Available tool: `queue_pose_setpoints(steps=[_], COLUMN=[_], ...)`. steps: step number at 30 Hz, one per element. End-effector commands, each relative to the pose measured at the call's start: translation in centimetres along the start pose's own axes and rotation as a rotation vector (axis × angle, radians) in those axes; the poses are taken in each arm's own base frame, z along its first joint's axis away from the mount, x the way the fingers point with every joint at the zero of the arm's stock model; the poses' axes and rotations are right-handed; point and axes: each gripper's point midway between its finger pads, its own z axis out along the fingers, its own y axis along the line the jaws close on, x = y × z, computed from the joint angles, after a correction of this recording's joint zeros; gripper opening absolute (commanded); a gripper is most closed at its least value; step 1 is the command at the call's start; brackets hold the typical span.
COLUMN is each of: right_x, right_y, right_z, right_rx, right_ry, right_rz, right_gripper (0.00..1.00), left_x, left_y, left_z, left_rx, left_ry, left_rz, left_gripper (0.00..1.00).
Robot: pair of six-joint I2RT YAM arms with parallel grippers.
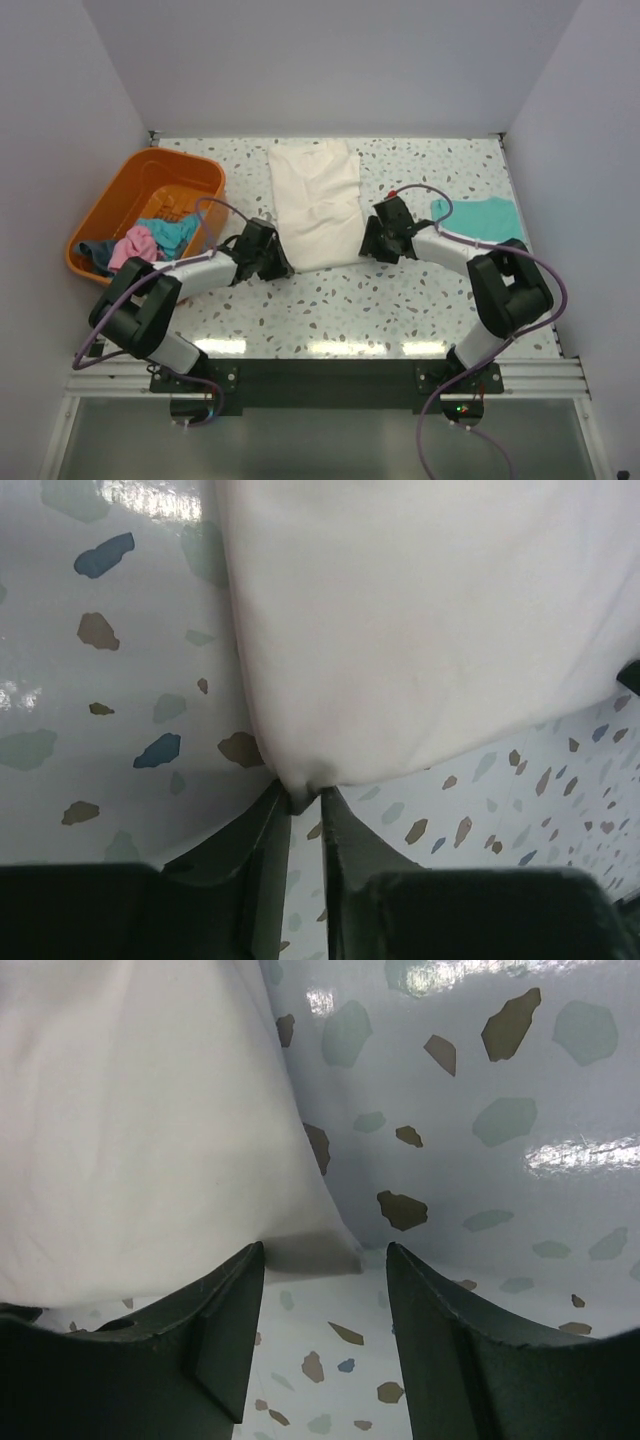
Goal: Fold and stack the t-shirts
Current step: Fold the tshirt
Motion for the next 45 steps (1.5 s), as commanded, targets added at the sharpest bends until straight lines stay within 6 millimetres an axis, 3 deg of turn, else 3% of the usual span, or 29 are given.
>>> queue_pose_setpoints(steps=[1, 2, 3, 4, 8, 13, 16, 18, 20, 26, 30, 33, 36, 41, 45], right_x=[0.1, 0.4, 0.6, 0.8, 1.3, 2.0, 2.8, 4.8, 6.5, 11.5, 12.9, 13.0, 11.9, 7.0, 2.7], right_y=[0.0, 0.0, -0.1, -0.1, -0.7, -1.3, -1.9, -3.0, -3.3, -5.3, -7.0, -6.5, -6.0, -5.1, -3.8], right_z=[0.8, 0.9, 1.1, 1.2, 1.3, 0.1, -1.4, -2.5, -4.2, -9.3, -13.7, -15.7, -16.3, -17.2, -18.1], right_rx=[-0.015, -0.019, -0.021, -0.023, -0.008, -0.004, -0.024, -0.028, -0.075, -0.124, -0.128, -0.179, -0.19, -0.117, -0.084], right_ry=[0.002, 0.013, 0.02, 0.023, 0.033, 0.043, 0.039, 0.092, 0.115, 0.202, 0.188, 0.174, 0.128, -0.014, -0.134], right_rz=[0.018, 0.019, 0.022, 0.024, 0.028, 0.011, -0.024, -0.047, -0.062, -0.067, -0.064, -0.057, -0.058, -0.063, -0.05], right_gripper=[0.54, 0.51, 0.48, 0.44, 0.2, 0.01, 0.0, 0.0, 0.0, 0.0, 0.0, 0.0, 0.0, 0.0, 0.0], left_x=[0.2, 0.2, 0.3, 0.3, 0.6, 1.6, 3.4, 4.6, 7.0, 13.4, 16.1, 16.0, 15.2, 11.7, 7.5], left_y=[0.4, 0.4, 0.5, 0.5, 1.1, 1.1, 0.8, 1.1, 2.0, -0.7, -2.4, -3.7, -5.4, -7.4, -8.2], left_z=[0.8, 0.9, 1.1, 1.2, 1.2, -0.2, -1.6, -2.6, -3.4, -7.8, -11.0, -12.2, -13.0, -14.1, -14.8], left_rx=[-0.014, -0.016, -0.016, -0.019, -0.033, 0.008, 0.037, 0.042, 0.032, 0.17, 0.253, 0.295, 0.317, 0.277, 0.191], left_ry=[0.001, 0.003, 0.01, 0.01, 0.011, -0.016, -0.014, -0.007, 0.037, 0.134, 0.187, 0.186, 0.17, 0.042, -0.118], left_rz=[0.003, 0.001, 0.004, 0.006, 0.024, 0.083, 0.119, 0.131, 0.147, 0.159, 0.165, 0.172, 0.215, 0.217, 0.219], left_gripper=[0.2, 0.16, 0.04, 0.0, 0.0, 0.0, 0.0, 0.0, 0.0, 0.0, 0.0, 0.0, 0.0, 0.0, 0.0])
